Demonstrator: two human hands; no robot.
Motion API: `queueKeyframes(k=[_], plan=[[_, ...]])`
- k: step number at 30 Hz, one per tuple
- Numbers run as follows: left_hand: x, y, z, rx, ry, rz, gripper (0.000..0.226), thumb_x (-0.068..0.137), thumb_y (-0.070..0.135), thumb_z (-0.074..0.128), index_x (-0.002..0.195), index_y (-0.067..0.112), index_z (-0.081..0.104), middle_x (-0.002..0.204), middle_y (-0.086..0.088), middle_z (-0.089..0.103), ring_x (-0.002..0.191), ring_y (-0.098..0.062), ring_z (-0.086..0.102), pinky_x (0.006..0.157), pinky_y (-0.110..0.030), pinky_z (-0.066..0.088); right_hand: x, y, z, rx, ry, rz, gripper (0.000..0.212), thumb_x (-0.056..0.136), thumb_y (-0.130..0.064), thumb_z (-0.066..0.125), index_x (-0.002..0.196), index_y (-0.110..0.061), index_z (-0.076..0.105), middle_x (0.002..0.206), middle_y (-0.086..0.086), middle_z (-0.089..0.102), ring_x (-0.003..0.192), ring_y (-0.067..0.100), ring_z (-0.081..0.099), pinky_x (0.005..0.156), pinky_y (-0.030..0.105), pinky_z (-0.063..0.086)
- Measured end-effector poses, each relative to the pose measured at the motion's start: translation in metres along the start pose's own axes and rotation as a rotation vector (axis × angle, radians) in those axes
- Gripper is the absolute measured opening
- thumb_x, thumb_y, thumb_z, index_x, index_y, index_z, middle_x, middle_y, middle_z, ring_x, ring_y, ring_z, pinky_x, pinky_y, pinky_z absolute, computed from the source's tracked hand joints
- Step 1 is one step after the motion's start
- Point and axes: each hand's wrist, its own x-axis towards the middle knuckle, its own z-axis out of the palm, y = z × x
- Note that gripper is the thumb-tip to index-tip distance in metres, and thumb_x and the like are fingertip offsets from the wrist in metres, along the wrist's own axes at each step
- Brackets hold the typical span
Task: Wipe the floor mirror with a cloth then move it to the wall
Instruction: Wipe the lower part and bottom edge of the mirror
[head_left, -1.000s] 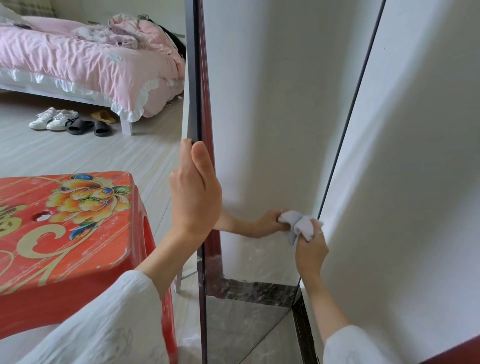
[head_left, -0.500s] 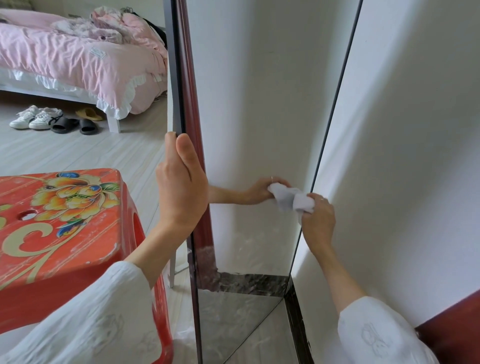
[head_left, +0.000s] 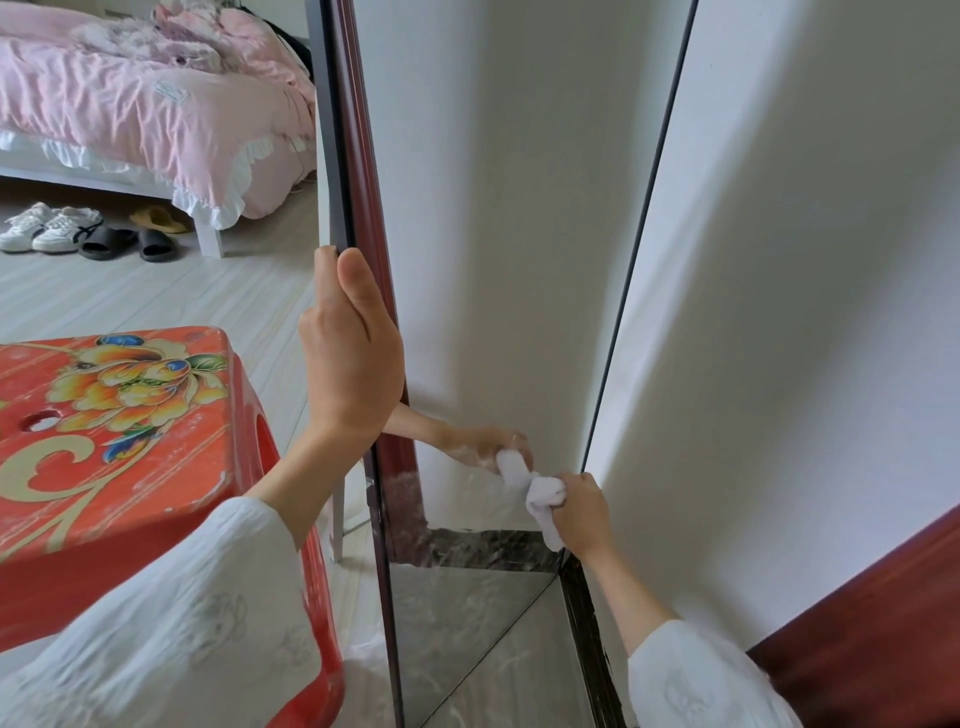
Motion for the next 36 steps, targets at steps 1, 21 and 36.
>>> queueKeyframes(k=[1, 21, 36], plan=[[0.0, 0.0, 0.0, -0.002, -0.003, -0.003, 0.034, 0.1, 0.018, 0.019, 0.069, 0.029, 0.024, 0.052, 0.006, 0.025, 0.042, -0.002, 0.036, 0.043, -0.02, 0.026, 0.003, -0.006, -0.007, 0.022, 0.04, -0.006, 0.027, 0.082, 0.0, 0.052, 0.109, 0.001, 0.057, 0.104, 0.013, 0.053, 0.092, 0.025, 0.055, 0.072, 0.025, 0.04], [-0.002, 0.003, -0.001, -0.02, -0.025, -0.049, 0.033, 0.1, 0.02, 0.019, 0.069, 0.03, 0.023, 0.052, 0.007, 0.024, 0.041, -0.004, 0.034, 0.043, -0.023, 0.024, -0.034, -0.04, 0.003, 0.031, -0.22, -0.058, 0.023, 0.088, -0.005, 0.046, 0.109, -0.003, 0.056, 0.11, 0.016, 0.052, 0.102, 0.035, 0.053, 0.065, 0.019, 0.035], [-0.001, 0.003, -0.001, -0.015, -0.055, -0.084, 0.031, 0.1, 0.023, 0.019, 0.07, 0.029, 0.024, 0.053, 0.007, 0.026, 0.042, -0.004, 0.036, 0.043, -0.022, 0.026, -0.034, -0.123, -0.059, 0.324, 0.368, -0.356, 0.016, 0.084, 0.005, 0.054, 0.099, 0.002, 0.06, 0.093, 0.002, 0.046, 0.072, 0.009, 0.046, 0.063, 0.002, 0.035]])
